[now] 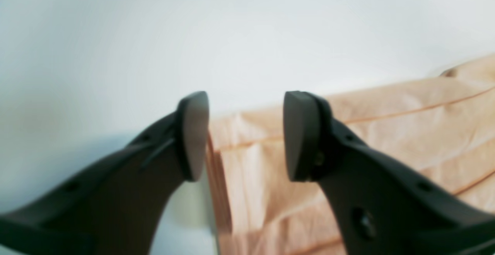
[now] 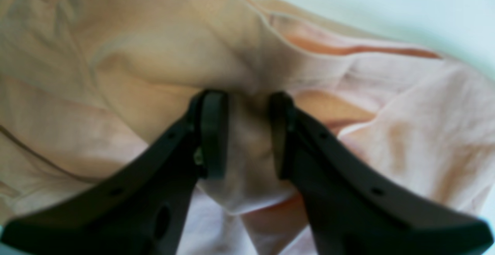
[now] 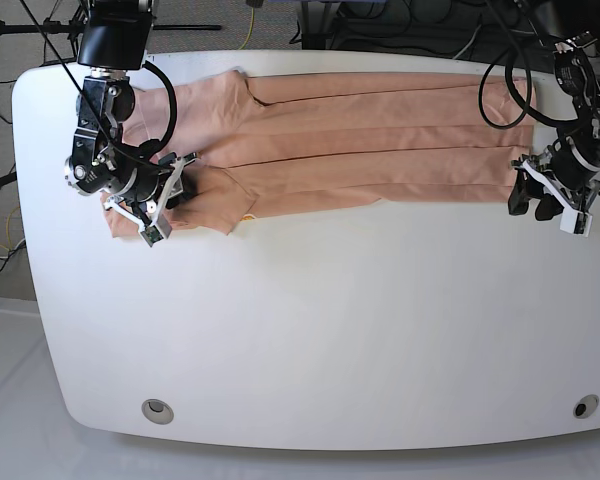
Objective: Fold the T-shirt properly
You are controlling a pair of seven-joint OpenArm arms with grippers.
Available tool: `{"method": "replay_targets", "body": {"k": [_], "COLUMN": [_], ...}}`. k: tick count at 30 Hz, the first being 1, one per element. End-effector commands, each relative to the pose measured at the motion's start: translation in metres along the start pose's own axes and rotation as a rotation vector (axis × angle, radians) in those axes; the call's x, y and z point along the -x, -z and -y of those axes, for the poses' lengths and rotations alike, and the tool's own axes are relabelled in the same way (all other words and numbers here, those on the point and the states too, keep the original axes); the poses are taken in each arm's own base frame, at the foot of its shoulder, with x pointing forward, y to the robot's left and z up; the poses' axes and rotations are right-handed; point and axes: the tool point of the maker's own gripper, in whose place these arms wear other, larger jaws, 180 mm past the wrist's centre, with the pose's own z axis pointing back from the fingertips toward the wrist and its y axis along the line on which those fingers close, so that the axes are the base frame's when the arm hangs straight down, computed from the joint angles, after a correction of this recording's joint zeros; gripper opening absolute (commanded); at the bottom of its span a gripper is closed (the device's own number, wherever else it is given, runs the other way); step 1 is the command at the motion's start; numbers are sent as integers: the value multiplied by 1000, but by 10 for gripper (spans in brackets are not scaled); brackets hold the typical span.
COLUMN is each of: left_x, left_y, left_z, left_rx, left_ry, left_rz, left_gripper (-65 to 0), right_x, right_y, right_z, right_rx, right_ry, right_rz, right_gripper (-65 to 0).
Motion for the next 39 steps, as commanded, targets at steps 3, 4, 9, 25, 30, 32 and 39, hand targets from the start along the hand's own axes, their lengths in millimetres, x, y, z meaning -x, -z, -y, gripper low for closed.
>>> {"method": "replay_targets", "body": {"k": [3, 4, 9, 25, 30, 32, 39], "left_x": [-19, -18, -16, -9, -6, -5, -2], "left_y": [4, 5, 5, 3, 5, 5, 7], "left_z": [-10, -11, -15, -26, -26, -26, -22], "left_rx": [-2, -3, -15, -33, -30, -29, -23], "left_ry": [-14, -18, -22, -32, -43, -46, -47], "left_rz": [77, 77, 78, 45, 43, 44, 36], "left_gripper": [-257, -256, -258, -262, -263, -266, -320], "right_x": [-11, -11, -13, -13, -13, -13, -13], "right_y": [-5, -5, -5, -5, -5, -5, -5], "right_z": [6, 6, 5, 7, 7, 7, 6], "right_rx": [16, 15, 14, 17, 18, 18, 17], "right_ry": [-18, -18, -19, -18, -18, -18, -17], "right_rz": [20, 20, 22, 24, 23, 23, 25], "right_gripper": [-464, -464, -464, -465, -465, -465, -466]}}
